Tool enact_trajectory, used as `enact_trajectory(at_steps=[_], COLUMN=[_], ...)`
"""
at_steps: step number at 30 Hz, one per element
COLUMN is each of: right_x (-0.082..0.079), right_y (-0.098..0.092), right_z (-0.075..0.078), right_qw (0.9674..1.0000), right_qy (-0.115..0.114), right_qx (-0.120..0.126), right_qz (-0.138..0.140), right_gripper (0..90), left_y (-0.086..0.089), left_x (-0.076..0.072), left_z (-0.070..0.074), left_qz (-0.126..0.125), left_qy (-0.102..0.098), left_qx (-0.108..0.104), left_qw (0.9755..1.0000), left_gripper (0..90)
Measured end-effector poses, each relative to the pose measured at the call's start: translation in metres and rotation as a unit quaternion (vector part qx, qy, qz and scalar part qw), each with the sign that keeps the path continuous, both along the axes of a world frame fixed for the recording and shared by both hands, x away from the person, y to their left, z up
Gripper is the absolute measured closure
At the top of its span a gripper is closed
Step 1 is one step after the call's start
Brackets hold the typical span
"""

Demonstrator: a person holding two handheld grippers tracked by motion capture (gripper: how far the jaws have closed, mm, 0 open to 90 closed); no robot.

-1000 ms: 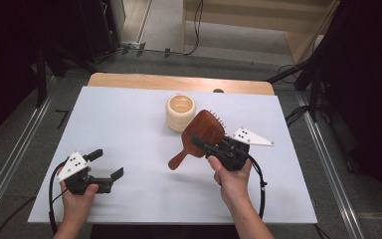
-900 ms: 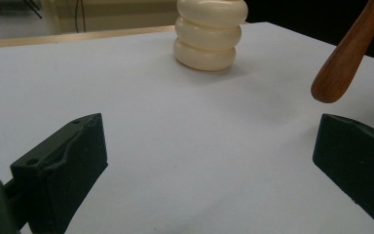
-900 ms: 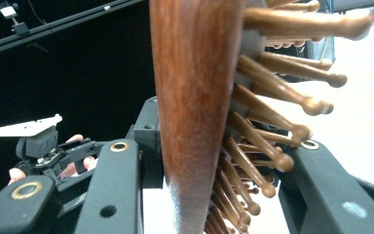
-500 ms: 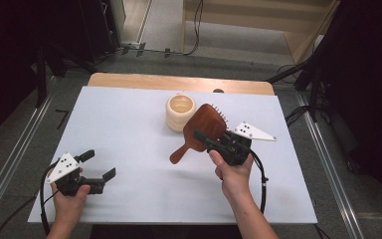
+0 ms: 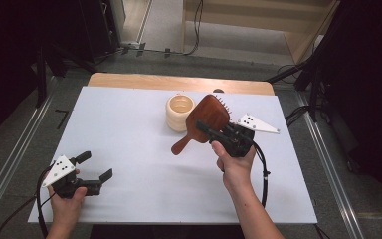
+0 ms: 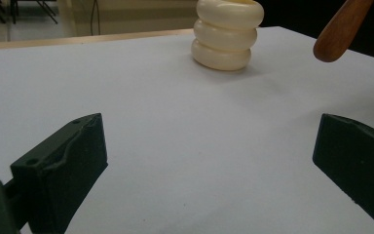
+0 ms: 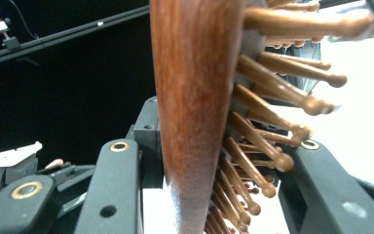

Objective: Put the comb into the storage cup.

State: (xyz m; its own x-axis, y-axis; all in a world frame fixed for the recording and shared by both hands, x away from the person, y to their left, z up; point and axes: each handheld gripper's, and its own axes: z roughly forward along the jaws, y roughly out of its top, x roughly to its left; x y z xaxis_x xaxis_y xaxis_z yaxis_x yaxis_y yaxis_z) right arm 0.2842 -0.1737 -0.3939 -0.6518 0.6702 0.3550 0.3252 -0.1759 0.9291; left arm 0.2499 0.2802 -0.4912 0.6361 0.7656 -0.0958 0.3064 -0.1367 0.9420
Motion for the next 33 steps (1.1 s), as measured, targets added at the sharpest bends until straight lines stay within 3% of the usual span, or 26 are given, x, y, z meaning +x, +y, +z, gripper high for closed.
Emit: enact_trajectory(at_steps=[6, 11, 33], right_x=[0.004, 0.009, 0.035], right_y=[-0.002, -0.005, -0.011], right_z=[0.009, 0.015, 0.039], right_qw=[1.0, 0.9999, 0.9994], right_qy=[-0.006, -0.008, -0.018], right_qx=[0.001, 0.002, -0.005], right_qz=[-0.005, -0.008, -0.027], right_gripper=[55.5, 55.4, 55.4], left_y=[-0.003, 0.002, 0.001], left_x=[-0.001, 0.0, -0.001], left_z=[-0.001, -0.001, -0.001], left_qz=[-0.002, 0.011, 0.008], left_qy=[-0.003, 0.001, -0.004], left_qx=[0.006, -0.014, -0.009], left_qw=[1.0, 0.9998, 0.9999], left_gripper=[0.0, 0.0, 0.0])
